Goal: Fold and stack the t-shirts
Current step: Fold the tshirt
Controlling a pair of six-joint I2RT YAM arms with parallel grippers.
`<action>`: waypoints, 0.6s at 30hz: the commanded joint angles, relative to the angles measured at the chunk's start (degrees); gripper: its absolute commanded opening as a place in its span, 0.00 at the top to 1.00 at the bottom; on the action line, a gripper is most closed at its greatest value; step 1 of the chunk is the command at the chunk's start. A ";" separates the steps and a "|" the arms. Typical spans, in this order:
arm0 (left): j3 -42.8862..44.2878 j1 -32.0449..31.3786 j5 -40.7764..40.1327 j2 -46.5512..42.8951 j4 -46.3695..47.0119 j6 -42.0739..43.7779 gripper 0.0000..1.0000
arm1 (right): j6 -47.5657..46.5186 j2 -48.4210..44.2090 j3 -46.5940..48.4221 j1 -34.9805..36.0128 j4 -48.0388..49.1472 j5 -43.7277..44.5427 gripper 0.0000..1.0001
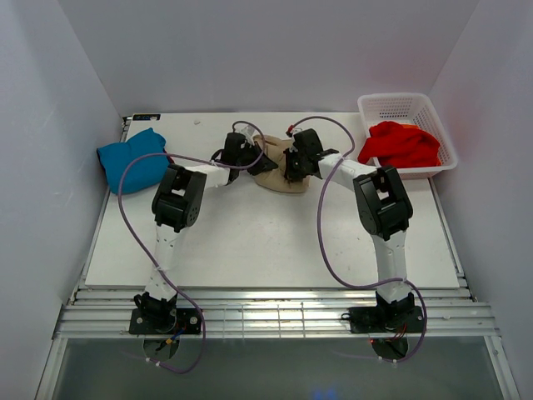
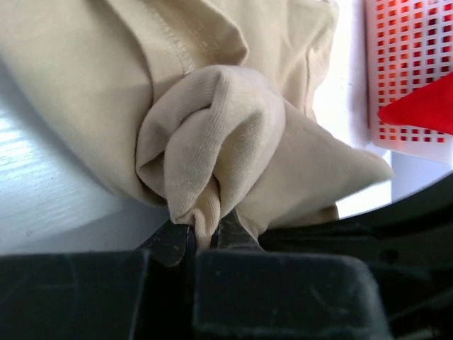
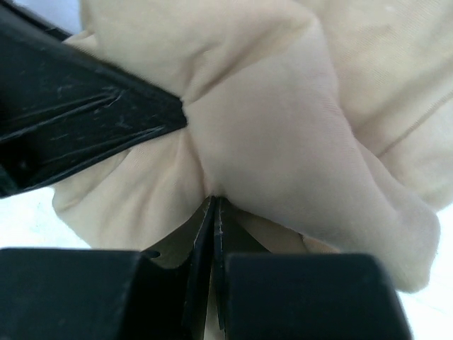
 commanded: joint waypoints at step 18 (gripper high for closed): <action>10.40 7.97 -31.11 -13.40 -40.28 31.72 1.00 | -0.67 -20.33 -13.11 2.93 -7.78 0.58 0.92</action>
